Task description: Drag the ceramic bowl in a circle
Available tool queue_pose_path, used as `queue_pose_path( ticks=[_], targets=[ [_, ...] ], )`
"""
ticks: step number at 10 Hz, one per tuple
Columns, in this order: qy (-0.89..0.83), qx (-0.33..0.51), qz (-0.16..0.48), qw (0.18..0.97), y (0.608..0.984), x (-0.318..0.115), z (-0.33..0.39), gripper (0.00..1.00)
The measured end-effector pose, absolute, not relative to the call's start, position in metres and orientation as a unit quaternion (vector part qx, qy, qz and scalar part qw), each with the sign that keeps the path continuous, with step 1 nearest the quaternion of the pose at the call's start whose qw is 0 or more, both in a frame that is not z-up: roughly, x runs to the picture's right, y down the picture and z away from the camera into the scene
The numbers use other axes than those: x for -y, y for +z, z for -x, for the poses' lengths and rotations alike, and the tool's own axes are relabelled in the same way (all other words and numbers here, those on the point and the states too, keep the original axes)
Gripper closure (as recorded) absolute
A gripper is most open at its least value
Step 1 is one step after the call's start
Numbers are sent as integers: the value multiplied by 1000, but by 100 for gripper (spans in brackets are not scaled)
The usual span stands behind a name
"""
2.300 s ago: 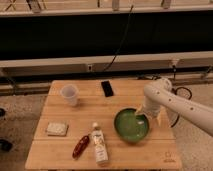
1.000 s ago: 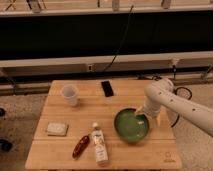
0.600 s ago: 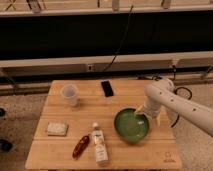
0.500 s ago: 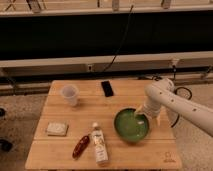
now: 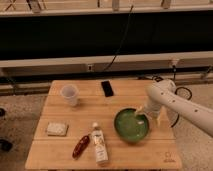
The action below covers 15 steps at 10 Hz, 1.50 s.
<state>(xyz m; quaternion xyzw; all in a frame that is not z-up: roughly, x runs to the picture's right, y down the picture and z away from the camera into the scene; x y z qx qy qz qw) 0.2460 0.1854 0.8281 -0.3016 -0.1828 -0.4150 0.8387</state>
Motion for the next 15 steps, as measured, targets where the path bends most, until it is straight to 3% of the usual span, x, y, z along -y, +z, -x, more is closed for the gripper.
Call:
queue_pose_path(
  ticks=[15],
  targets=[
    [-406, 197, 292, 844, 831, -182, -246, 20]
  ],
)
